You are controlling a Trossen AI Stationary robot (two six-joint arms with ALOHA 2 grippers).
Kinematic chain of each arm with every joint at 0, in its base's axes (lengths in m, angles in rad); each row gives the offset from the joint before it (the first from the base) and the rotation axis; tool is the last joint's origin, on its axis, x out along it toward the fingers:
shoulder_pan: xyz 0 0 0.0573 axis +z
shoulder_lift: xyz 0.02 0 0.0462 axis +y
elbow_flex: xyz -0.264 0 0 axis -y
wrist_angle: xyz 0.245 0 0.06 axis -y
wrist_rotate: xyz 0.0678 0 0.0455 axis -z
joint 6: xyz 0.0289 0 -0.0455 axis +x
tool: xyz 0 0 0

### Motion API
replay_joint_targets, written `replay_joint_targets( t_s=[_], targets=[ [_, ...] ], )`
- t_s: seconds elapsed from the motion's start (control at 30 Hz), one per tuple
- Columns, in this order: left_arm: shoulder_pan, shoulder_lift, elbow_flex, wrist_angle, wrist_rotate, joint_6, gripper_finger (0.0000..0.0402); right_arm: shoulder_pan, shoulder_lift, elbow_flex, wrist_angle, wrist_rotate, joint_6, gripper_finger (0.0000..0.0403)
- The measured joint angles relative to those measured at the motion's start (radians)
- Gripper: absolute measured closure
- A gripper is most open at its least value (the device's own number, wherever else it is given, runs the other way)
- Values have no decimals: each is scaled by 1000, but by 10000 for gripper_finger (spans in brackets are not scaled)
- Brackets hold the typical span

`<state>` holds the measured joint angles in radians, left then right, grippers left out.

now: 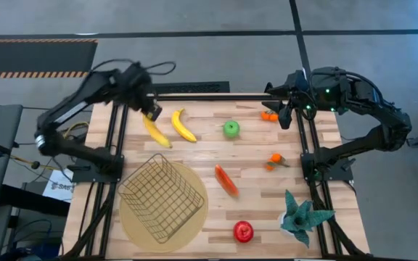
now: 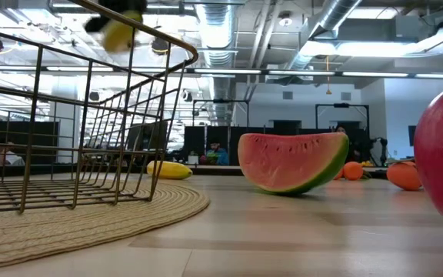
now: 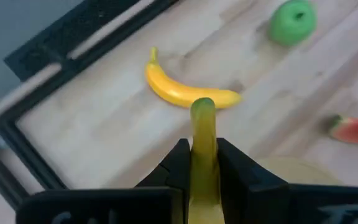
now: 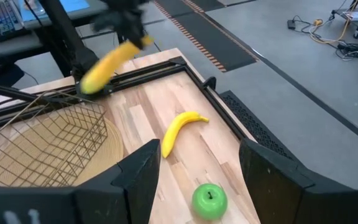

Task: Build produce basket
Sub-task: Put the left yellow banana into the gold wire basket

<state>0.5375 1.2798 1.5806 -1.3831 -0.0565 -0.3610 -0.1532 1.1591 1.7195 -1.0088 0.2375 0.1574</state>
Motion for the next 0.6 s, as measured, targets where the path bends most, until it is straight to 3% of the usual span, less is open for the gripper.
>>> replay_joint_targets(
  t_s=[0.23, 0.4, 0.6],
  targets=[
    [-383, -94, -6, -188, -226, -476, 376, 0, 0, 0, 0, 0, 0, 163],
    [-631, -51, -26, -128, -240, -711, 376, 0, 0, 0, 0, 0, 0, 163],
    [-823, 119, -32, -152, -182, -932, 376, 0, 0, 0, -9, 0, 0, 163]
  ],
)
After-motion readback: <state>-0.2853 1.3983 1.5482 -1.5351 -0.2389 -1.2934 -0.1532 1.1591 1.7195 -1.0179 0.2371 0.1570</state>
